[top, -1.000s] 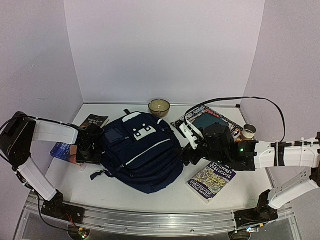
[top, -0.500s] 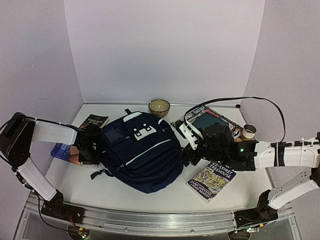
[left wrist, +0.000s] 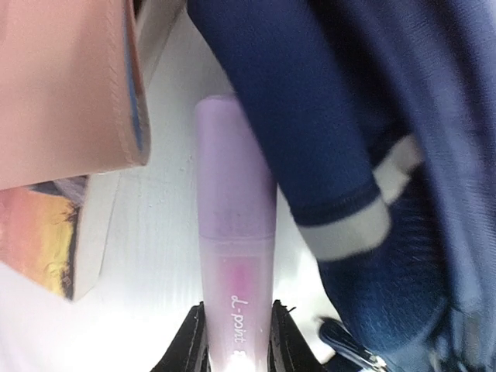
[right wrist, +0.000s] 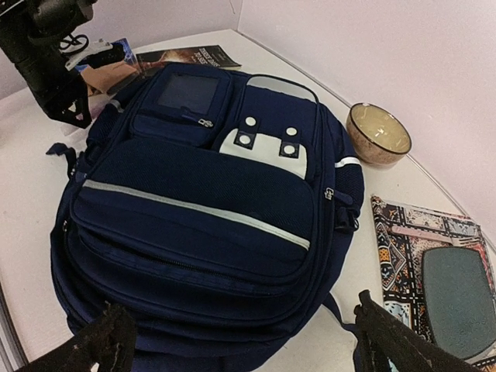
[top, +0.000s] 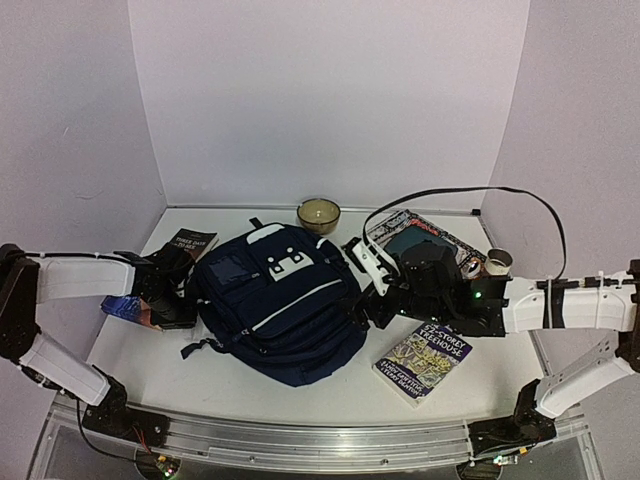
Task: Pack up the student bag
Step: Pick up the pen at the center of the board, then pass from the left arm to the right
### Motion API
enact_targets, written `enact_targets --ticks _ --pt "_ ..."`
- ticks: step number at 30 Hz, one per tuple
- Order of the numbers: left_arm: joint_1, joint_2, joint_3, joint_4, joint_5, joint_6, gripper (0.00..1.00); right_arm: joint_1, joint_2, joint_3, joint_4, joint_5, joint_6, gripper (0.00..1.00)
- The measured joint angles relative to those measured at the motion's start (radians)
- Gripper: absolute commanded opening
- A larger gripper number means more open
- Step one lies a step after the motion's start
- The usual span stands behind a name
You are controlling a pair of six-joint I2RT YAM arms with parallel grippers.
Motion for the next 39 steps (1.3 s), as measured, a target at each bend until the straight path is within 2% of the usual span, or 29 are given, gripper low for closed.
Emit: enact_targets --ticks 6,13,17,25,33,39 --pt "0.0 -0.131 0.0 -0.013 0.056 -0.017 0.0 0.0 0.043 0.077 -0.01 -0.025 0.115 0.98" --pt "-0.008 -0.269 0.001 0.025 0.202 -0.051 0.0 -0.001 0.174 0.229 -0.024 -0.113 0.335 0.98" --pt "-0.048 -0.303 0.002 0.073 0.267 -0.093 0.0 -0.001 0.228 0.273 -0.031 -0.16 0.473 0.95" --pt "-0.278 -0.269 0.004 0.223 0.275 -0.168 0.0 -0.001 0.307 0.352 -0.045 -0.2 0.726 0.79" --pt "-0.368 -0.171 0.047 0.334 0.257 -0.18 0.0 -0.002 0.406 0.41 -0.047 -0.258 0.899 0.68" --pt "-0.435 -0.126 0.076 0.39 0.242 -0.174 0.0 -0.002 0.46 0.415 -0.047 -0.293 0.966 0.61"
